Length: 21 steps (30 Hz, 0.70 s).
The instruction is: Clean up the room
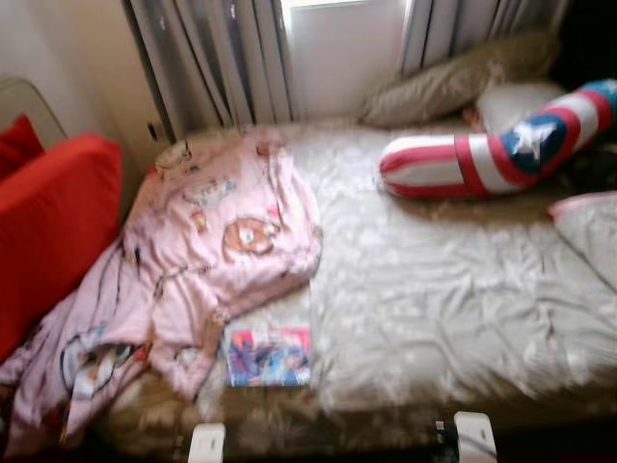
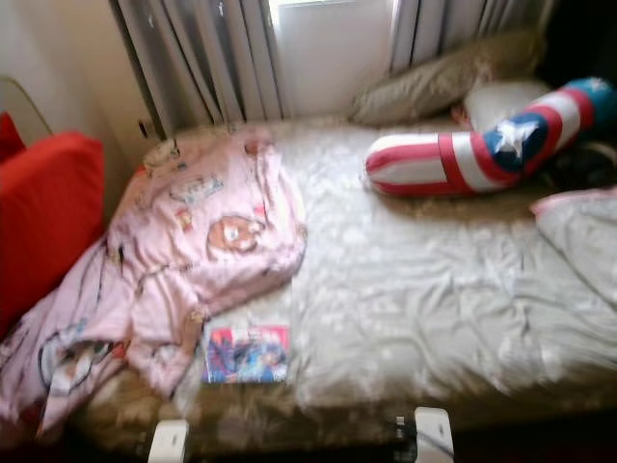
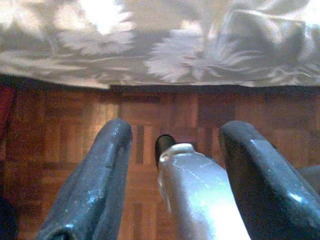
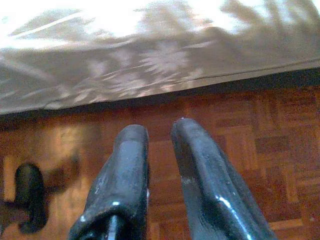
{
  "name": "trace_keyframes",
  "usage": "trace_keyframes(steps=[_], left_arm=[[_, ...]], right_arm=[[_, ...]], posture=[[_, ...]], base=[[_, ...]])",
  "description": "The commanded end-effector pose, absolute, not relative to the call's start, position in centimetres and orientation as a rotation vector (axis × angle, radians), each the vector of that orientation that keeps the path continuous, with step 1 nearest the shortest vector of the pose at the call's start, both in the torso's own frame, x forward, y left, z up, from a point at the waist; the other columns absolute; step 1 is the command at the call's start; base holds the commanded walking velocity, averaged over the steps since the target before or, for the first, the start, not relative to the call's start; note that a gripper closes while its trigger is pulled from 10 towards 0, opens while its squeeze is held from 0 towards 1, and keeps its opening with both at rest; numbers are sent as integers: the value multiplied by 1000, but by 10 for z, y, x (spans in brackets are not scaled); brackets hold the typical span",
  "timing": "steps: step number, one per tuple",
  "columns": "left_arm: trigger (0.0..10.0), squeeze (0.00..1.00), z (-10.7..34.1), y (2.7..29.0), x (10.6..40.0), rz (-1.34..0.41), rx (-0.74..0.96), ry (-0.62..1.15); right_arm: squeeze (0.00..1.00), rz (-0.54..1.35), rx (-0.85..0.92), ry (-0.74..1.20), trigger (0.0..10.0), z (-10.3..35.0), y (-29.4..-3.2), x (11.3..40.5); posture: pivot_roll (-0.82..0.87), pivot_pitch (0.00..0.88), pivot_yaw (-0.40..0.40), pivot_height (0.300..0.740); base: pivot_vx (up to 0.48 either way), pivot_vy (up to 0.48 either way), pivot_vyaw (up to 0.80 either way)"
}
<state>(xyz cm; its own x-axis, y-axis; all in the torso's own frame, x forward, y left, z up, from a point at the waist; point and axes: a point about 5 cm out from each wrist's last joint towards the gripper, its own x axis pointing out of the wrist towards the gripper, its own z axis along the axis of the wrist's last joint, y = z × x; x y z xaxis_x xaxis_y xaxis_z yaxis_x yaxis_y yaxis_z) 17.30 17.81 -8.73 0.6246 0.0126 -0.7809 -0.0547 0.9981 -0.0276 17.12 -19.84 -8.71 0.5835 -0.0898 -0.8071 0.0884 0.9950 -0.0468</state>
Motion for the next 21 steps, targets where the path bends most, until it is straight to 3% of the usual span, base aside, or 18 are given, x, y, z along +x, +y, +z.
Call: trace_keyframes(steps=[1,21], left_arm=[[10000,0,-90,183,166,39,-33,926],[10000,0,-91,183,165,36,-30,927]], right_arm=[[0,-96,11,941,10000,-88,-193,171],[0,-93,12,945,10000,-89,-193,168]], posture=[[2,0,66,740],[3,0,67,740]], base=[[0,326,0],[0,329,0]])
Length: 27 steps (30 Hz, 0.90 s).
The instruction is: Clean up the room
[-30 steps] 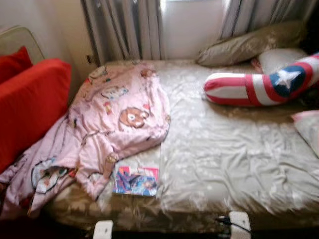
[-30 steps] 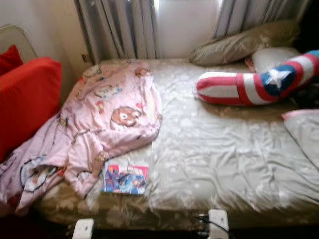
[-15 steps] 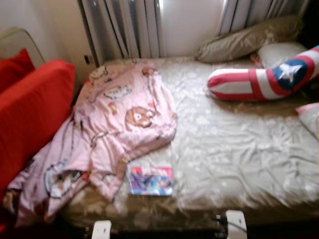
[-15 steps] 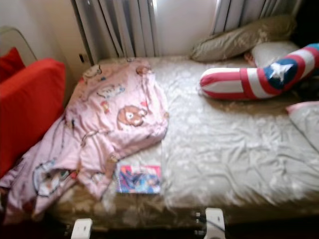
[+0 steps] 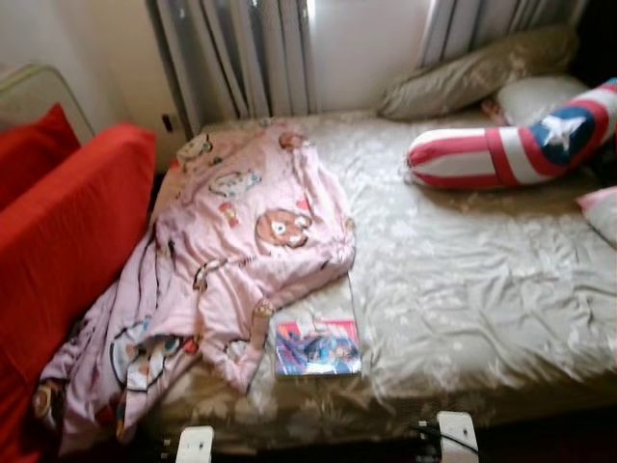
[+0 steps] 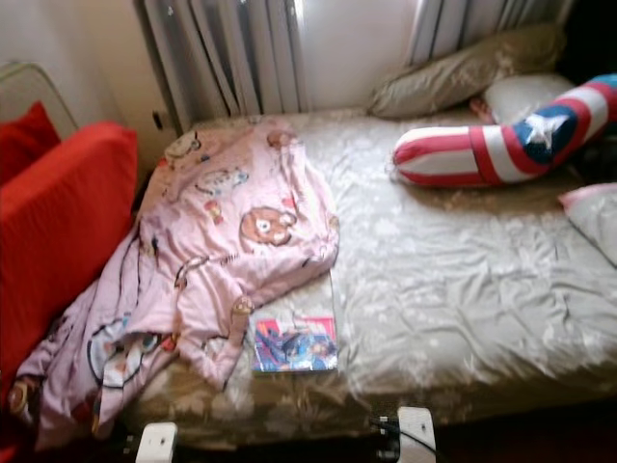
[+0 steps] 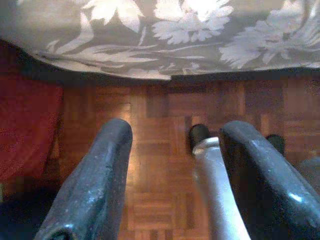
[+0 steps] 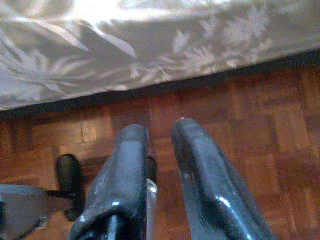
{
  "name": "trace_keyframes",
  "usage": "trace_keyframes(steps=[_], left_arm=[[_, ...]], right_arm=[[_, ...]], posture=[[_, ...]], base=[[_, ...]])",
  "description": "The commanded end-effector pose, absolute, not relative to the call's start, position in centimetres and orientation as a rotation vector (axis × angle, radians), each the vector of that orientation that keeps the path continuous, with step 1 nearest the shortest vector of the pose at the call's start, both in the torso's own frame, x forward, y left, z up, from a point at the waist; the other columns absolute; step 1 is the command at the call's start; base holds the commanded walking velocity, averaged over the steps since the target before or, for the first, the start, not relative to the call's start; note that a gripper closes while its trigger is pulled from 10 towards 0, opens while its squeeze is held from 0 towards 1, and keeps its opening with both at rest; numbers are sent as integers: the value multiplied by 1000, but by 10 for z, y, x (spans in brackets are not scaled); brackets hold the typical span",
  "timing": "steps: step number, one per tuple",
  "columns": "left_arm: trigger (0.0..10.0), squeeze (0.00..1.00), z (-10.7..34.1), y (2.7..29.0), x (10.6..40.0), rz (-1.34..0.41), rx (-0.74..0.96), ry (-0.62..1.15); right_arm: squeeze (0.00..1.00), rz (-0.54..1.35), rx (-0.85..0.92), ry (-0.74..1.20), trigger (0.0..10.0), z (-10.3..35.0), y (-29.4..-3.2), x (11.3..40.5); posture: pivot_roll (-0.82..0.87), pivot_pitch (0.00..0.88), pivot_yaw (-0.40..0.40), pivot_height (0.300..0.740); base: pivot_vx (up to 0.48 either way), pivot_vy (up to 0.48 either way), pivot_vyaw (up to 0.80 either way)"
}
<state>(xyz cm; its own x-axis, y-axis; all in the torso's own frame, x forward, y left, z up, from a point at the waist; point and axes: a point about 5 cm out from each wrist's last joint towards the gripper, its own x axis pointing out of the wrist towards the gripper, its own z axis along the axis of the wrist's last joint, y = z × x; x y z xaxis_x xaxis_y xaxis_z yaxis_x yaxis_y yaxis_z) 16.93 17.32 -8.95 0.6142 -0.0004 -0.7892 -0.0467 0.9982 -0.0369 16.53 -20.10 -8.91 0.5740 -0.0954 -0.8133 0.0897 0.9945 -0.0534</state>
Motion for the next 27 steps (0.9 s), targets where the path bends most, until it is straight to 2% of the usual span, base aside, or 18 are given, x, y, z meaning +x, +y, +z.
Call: trace_keyframes(steps=[1,9,27], left_arm=[[10000,0,-91,183,165,37,-31,927],[10000,0,-91,183,165,39,-34,925],[10000,0,-90,183,166,35,-34,919]], right_arm=[[0,-92,11,946,10000,-89,-193,168],[0,-91,11,946,10000,-89,-193,169],[0,-96,18,945,10000,-89,-193,169]], posture=[[3,0,67,740],[6,0,62,740],[9,0,62,740]], base=[[0,322,0],[0,318,0],[0,0,0]])
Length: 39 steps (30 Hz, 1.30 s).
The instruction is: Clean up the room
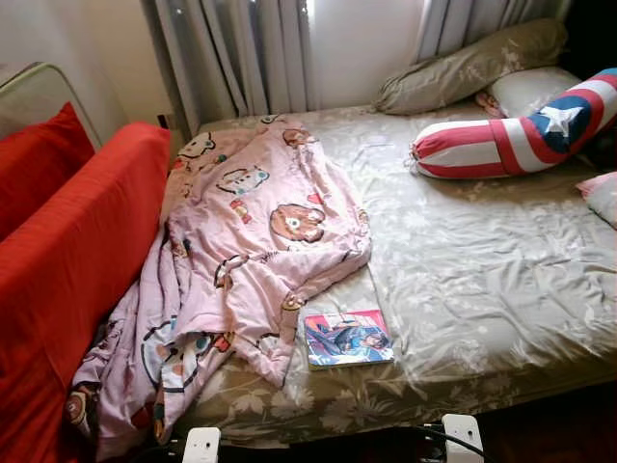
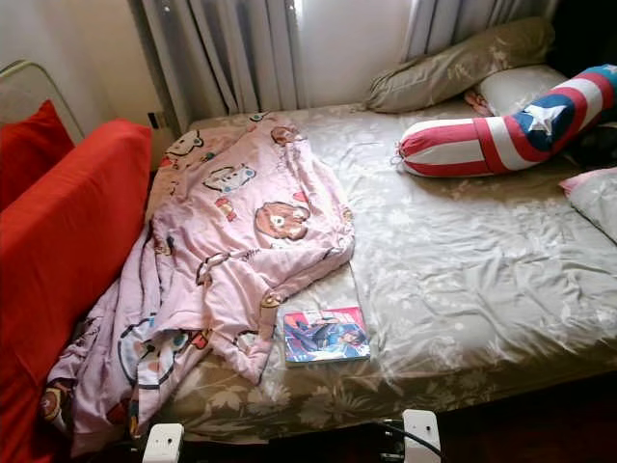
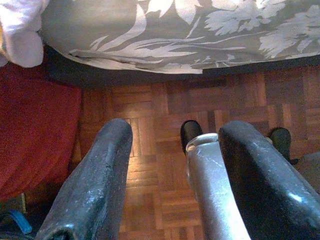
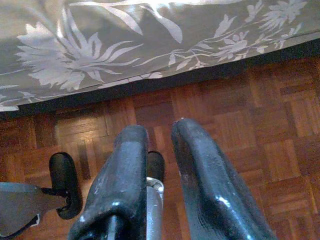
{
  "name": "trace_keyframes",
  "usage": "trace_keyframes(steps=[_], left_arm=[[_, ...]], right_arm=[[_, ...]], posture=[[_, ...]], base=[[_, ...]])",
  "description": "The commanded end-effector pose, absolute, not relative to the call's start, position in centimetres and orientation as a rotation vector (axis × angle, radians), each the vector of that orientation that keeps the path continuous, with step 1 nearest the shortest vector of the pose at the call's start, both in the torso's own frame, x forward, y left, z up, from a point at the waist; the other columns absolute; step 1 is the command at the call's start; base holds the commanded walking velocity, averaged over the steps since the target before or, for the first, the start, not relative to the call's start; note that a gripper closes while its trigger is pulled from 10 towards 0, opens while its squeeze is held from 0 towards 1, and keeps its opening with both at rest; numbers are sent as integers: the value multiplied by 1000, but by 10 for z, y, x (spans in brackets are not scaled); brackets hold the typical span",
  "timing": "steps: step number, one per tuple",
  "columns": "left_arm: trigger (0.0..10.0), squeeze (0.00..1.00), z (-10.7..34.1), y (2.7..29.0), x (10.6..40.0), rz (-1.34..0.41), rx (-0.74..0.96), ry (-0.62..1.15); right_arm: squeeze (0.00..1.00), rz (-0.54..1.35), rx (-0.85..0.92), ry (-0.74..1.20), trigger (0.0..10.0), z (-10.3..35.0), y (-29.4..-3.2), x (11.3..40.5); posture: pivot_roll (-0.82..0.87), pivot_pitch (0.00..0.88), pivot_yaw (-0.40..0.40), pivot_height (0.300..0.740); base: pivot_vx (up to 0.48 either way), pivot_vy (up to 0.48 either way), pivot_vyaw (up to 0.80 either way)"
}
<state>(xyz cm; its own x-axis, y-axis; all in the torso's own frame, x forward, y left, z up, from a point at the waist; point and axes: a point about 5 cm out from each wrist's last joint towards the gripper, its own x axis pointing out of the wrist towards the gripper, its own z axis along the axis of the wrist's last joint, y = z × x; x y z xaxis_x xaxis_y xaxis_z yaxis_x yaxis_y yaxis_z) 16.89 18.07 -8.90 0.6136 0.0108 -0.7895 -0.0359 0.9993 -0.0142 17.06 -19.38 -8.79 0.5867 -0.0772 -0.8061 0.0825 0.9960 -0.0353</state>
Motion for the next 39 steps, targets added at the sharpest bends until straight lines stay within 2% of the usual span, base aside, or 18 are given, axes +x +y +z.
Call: trace_keyframes(steps=[1,27,33,39], left_arm=[[10000,0,-90,183,166,36,-35,919],[10000,0,-90,175,168,26,-71,924],[10000,0,-91,170,168,20,-90,927],[10000,0,-91,170,168,11,-85,929]], right_arm=[[0,-91,12,948,10000,-89,-193,169],[0,-84,-24,946,10000,-87,-201,172],[0,-79,-42,942,10000,-85,-207,174],[0,-84,-59,957,10000,-84,-224,167]], posture=[[9,0,62,740],[-3,0,33,740],[-1,0,20,740],[1,0,20,740]], base=[[0,0,0],[0,0,0],[0,0,0],[0,0,0]])
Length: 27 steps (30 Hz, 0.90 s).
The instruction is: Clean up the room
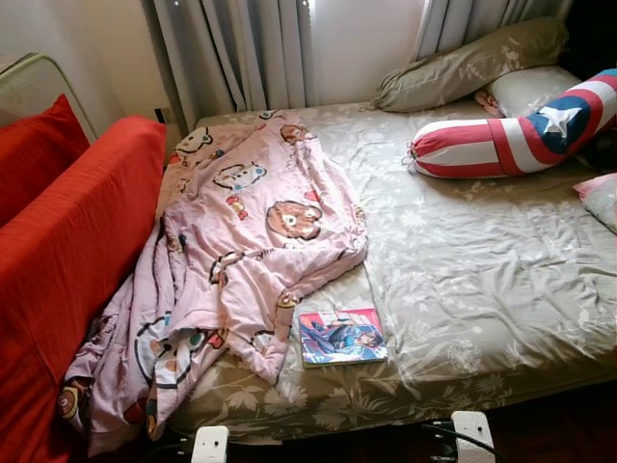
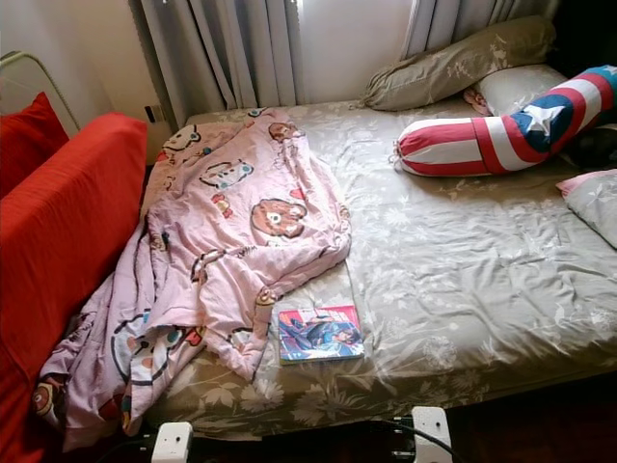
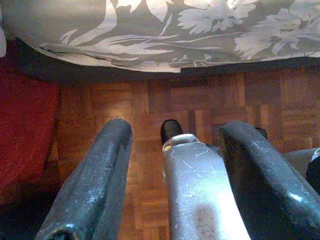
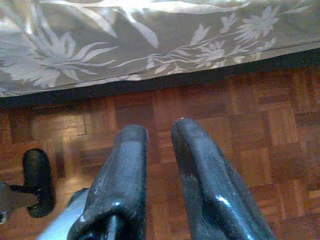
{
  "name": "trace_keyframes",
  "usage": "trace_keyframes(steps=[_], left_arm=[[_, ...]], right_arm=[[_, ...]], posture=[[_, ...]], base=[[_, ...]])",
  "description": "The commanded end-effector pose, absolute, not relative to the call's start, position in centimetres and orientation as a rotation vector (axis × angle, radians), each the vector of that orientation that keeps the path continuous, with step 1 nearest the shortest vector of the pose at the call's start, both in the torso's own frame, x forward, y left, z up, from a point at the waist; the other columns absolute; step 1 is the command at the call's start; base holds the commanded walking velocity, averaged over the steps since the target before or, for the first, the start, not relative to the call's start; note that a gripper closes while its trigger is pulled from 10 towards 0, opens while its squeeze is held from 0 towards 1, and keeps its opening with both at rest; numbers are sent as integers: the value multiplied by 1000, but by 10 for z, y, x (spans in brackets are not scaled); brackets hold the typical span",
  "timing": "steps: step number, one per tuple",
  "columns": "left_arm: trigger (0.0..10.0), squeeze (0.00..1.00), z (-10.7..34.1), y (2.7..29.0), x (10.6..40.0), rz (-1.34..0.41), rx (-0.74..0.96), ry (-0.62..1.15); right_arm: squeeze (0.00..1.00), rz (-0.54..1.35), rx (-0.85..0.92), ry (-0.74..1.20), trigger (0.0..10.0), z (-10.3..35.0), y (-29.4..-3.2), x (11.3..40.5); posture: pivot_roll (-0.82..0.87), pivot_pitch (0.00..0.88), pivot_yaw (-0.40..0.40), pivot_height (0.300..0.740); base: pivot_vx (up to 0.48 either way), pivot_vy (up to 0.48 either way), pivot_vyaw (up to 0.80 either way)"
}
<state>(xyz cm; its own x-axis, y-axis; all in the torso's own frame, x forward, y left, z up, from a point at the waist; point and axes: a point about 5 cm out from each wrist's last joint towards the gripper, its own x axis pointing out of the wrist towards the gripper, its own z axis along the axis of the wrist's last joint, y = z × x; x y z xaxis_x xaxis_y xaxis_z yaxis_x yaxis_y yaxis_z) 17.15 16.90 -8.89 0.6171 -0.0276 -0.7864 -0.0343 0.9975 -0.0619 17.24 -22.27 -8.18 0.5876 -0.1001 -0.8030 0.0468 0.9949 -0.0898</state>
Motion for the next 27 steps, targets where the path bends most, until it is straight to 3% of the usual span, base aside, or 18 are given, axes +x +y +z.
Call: trace_keyframes(steps=[1,15,27], left_arm=[[10000,0,-91,171,168,11,-84,929],[10000,0,-91,172,168,7,-68,930],[10000,0,-91,171,168,2,-70,928]], right_arm=[[0,-85,-62,959,10000,-84,-226,166],[0,-82,-57,986,10000,-88,-228,155],[0,-68,-50,996,10000,-91,-220,151]], posture=[[1,0,20,740],[1,0,29,740],[5,0,25,740]], base=[[0,0,0],[0,0,687],[82,0,0]])
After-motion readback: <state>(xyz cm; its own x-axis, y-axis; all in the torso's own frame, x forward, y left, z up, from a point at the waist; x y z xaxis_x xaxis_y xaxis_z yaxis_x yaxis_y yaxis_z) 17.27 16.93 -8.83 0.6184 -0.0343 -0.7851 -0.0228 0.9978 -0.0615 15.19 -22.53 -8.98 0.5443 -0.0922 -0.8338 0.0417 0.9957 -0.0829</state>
